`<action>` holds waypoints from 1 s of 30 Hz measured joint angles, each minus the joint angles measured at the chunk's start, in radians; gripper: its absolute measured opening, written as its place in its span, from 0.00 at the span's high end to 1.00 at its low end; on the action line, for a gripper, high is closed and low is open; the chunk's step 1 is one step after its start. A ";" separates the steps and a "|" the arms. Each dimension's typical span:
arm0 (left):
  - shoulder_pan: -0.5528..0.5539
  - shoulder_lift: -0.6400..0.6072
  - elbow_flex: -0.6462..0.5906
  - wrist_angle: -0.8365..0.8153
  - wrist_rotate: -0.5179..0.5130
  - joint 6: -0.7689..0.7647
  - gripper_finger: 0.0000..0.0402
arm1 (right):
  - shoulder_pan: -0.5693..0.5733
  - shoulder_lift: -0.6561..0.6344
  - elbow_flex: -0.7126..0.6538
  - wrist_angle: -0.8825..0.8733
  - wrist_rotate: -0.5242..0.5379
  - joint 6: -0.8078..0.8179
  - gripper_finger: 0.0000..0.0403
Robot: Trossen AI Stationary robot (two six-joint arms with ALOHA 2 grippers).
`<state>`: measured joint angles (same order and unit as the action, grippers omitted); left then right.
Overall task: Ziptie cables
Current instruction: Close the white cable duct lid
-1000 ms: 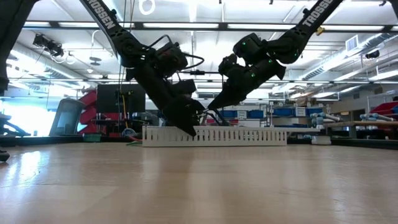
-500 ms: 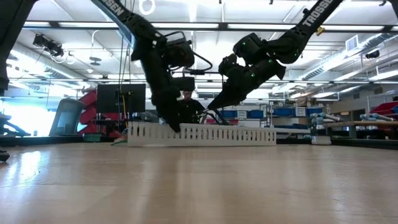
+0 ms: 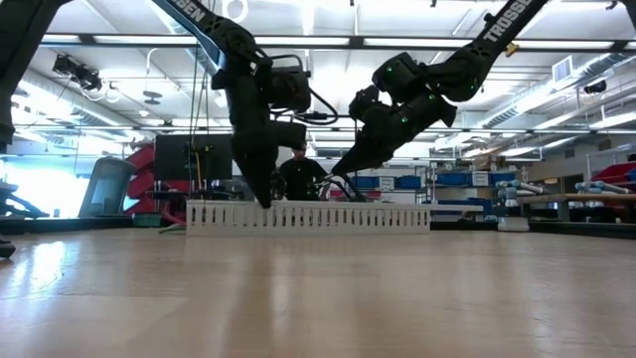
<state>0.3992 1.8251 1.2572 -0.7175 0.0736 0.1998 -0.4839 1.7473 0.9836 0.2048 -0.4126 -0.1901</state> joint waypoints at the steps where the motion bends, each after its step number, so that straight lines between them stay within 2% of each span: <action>1: 0.000 0.000 0.000 -0.005 -0.004 0.000 0.29 | 0.003 0.000 0.000 0.000 0.000 -0.005 1.00; 10: 0.016 0.001 0.001 -0.105 -0.012 0.004 0.29 | 0.020 0.000 0.000 0.001 0.002 -0.023 1.00; 17: 0.015 0.001 0.001 -0.034 -0.013 0.028 0.29 | 0.020 0.000 -0.013 0.003 0.004 -0.023 1.00; 25: 0.015 -0.001 0.001 -0.039 -0.013 0.016 0.29 | 0.019 0.000 -0.042 0.001 0.024 -0.023 1.00; 30: 0.015 -0.073 -0.045 -0.024 -0.024 -0.004 0.29 | 0.018 0.000 -0.043 0.007 0.025 -0.023 1.00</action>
<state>0.4141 1.7517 1.2119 -0.7411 0.0500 0.1959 -0.4656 1.7473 0.9405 0.2122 -0.3880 -0.2127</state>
